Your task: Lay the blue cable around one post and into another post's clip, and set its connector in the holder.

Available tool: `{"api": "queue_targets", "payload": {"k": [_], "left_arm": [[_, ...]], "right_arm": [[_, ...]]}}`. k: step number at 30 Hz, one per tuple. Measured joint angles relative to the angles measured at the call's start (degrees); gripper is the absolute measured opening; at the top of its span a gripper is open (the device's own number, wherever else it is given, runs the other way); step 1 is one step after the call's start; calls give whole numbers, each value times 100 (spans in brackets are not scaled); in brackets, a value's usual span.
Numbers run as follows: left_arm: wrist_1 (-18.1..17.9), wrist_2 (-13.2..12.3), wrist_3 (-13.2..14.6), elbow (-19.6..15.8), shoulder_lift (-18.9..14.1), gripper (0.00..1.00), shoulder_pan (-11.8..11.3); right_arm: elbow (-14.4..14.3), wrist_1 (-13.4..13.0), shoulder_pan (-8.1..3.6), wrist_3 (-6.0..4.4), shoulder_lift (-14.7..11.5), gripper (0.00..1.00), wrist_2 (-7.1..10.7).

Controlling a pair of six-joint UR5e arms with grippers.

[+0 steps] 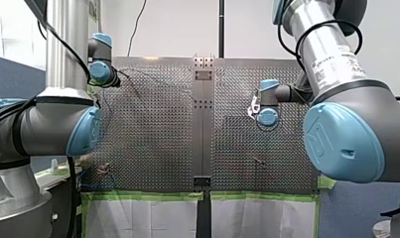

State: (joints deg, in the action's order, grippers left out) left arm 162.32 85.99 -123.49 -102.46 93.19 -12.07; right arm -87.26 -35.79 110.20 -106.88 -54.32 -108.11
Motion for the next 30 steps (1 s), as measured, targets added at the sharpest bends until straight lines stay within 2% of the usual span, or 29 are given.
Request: {"api": "queue_targets", "payload": {"k": [9, 16, 22, 30], "left_arm": [[2, 8, 4, 0, -1, 100, 19], [2, 12, 9, 0, -1, 100, 44], [2, 18, 9, 0, -1, 100, 59], [2, 18, 9, 0, 0, 100, 81]], "right_arm": [[-454, -453, -454, 3, 45, 0, -406], [-786, -785, -786, 36, 68, 0, -518], [-1107, -1106, -1107, 250, 159, 0, -532], [-1488, -1486, -1488, 482, 501, 0, -509]]}}
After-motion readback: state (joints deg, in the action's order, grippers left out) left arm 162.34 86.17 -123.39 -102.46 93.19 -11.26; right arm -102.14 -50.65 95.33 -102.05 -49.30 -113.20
